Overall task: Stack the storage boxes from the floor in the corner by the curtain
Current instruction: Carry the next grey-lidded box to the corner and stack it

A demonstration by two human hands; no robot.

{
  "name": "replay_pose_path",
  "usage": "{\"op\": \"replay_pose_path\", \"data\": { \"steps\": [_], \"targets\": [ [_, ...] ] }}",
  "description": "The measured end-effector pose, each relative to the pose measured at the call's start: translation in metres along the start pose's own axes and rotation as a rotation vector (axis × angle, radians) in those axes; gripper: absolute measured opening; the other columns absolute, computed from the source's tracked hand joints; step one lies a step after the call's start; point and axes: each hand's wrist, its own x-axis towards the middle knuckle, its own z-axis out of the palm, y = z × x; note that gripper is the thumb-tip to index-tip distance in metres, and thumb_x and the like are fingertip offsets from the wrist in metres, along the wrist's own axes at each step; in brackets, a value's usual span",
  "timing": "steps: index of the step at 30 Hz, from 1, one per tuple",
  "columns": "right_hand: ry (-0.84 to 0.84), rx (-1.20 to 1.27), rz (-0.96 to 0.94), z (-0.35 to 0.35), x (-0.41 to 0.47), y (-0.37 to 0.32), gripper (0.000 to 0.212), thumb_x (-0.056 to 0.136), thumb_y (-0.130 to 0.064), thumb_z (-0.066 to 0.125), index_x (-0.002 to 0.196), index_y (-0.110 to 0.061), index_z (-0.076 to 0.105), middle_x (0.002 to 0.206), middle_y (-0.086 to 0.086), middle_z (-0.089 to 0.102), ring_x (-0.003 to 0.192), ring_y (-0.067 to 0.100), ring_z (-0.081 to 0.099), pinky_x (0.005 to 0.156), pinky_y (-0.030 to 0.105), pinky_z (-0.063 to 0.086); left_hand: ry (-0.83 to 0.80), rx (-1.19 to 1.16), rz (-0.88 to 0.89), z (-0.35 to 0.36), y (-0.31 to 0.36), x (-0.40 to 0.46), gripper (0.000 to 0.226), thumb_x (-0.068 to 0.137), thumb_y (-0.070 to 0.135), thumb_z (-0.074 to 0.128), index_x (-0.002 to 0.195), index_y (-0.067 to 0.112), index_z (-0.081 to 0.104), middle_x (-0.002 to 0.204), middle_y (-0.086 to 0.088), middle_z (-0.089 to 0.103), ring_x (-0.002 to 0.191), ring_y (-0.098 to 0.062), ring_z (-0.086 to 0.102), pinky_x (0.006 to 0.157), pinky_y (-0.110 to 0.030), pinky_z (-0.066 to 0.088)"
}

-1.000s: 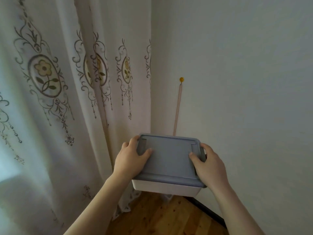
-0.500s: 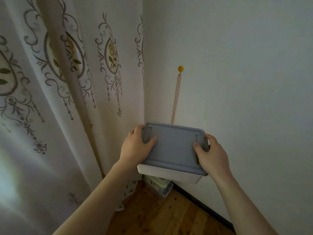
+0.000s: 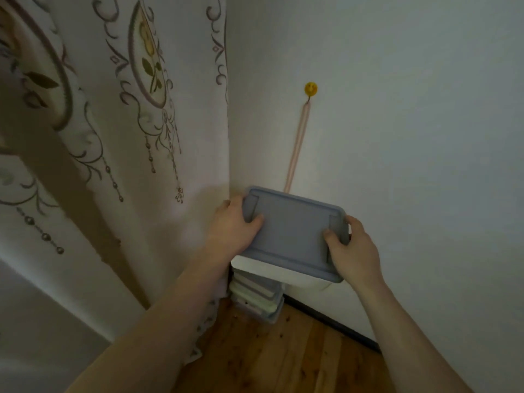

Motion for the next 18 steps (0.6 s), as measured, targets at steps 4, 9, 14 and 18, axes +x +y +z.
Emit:
{"op": "replay_pose_path", "data": {
  "steps": [4,9,14,18],
  "targets": [
    [0.010,-0.008,0.070,0.030,0.020,-0.014,0.062,0.093,-0.046,0.059,0.147,-0.025,0.037,0.121,0.007,0.061,0.102,0.025,0.060,0.085,0.036,0.050,-0.049,-0.010,0.055,0.000,-0.024,0.046,0.064,0.084,0.048,0.065,0.137,0.018,0.046,0.124,-0.009,0.057,0.111,-0.030,0.055,0.089,-0.036,0.046],
    [0.036,-0.049,0.117,0.060,0.038,-0.017,0.063,0.094,-0.045,0.059,0.148,-0.021,0.035,0.124,0.009,0.059,0.103,0.026,0.060,0.081,0.034,0.048,-0.071,-0.033,0.100,0.012,-0.047,0.086,0.061,0.081,0.046,0.066,0.133,0.018,0.050,0.118,-0.006,0.061,0.105,-0.026,0.058,0.077,-0.027,0.038],
    [0.057,-0.057,0.178,0.090,0.054,-0.007,0.063,0.094,-0.042,0.060,0.148,-0.021,0.035,0.127,0.011,0.057,0.104,0.027,0.060,0.083,0.038,0.051,-0.101,-0.017,0.103,0.039,-0.069,0.114,0.061,0.082,0.047,0.065,0.134,0.020,0.048,0.120,-0.005,0.061,0.106,-0.026,0.059,0.079,-0.030,0.045],
    [0.034,-0.064,0.216,0.114,0.068,0.012,0.064,0.094,-0.041,0.061,0.148,-0.022,0.034,0.131,0.010,0.055,0.107,0.028,0.060,0.086,0.041,0.053,-0.119,0.000,0.082,0.066,-0.085,0.129,0.062,0.083,0.046,0.065,0.136,0.020,0.047,0.123,-0.005,0.061,0.107,-0.027,0.059,0.078,-0.031,0.045]
  ]
}}
